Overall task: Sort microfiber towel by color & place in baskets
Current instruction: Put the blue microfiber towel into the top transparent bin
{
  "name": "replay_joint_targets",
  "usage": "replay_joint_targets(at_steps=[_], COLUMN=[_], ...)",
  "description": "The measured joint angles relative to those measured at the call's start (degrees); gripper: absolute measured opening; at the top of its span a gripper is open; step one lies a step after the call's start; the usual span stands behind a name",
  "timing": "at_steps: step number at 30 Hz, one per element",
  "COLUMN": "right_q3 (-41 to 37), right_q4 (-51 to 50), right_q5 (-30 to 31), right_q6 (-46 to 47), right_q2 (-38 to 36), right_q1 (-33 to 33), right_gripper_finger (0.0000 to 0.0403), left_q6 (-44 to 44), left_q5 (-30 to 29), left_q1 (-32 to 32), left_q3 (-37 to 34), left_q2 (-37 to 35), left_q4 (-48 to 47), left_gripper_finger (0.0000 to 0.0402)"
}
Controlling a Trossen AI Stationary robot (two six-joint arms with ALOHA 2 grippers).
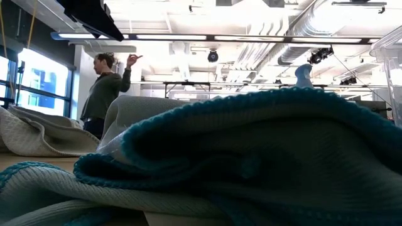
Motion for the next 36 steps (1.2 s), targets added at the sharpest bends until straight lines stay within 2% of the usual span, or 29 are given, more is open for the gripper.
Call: replay_joint_targets(at_steps=[6,8,11,12,14,17,21,26,31,36], right_q3=[1.92,1.92,1.92,1.92,1.92,1.92,1.3,-4.52,-13.83,-24.0], right_q4=[-0.18,-0.2,-0.16,0.07,1.29,4.15,8.57,15.66,32.53,48.48], right_q5=[17.43,22.65,30.41,32.49,35.42,36.64,38.13,36.74,36.46,33.57], right_q6=[-4.85,-7.02,-8.98,-9.48,-9.88,-9.76,-16.85,-20.97,-29.11,-38.16], right_q2=[-4.67,-5.51,-5.62,-5.47,-5.15,-5.02,-5.17,-7.79,-14.67,-23.7], right_q1=[-0.14,-1.05,-3.22,-4.13,-6.24,-9.16,-11.52,-13.2,-13.16,-14.65], right_gripper_finger=[0.0122,0.0093,0.0027,0.0014,0.0013,0.0014,0.0003,0.0001,0.0,0.0], left_q6=[0.0,0.0,0.0,0.02,-0.37,-2.38,-3.45,-4.72,-6.9,-7.39], left_q5=[0.0,0.0,0.0,0.0,0.0,0.0,-0.02,0.0,0.8,-0.29], left_q1=[0.0,0.0,0.0,0.0,0.0,0.0,0.0,-0.17,-1.52,-3.38], left_q3=[0.0,0.0,0.0,0.0,0.0,0.0,0.0,0.0,1.85,9.01], left_q2=[0.0,0.0,0.0,0.0,0.0,0.0,0.61,2.86,6.89,13.34], left_q4=[0.5,0.52,0.55,0.59,0.98,3.07,7.15,10.09,9.87,6.08], left_gripper_finger=[0.0,0.0,0.0,0.0,0.0,0.0,0.0,0.0,0.0,0.0])
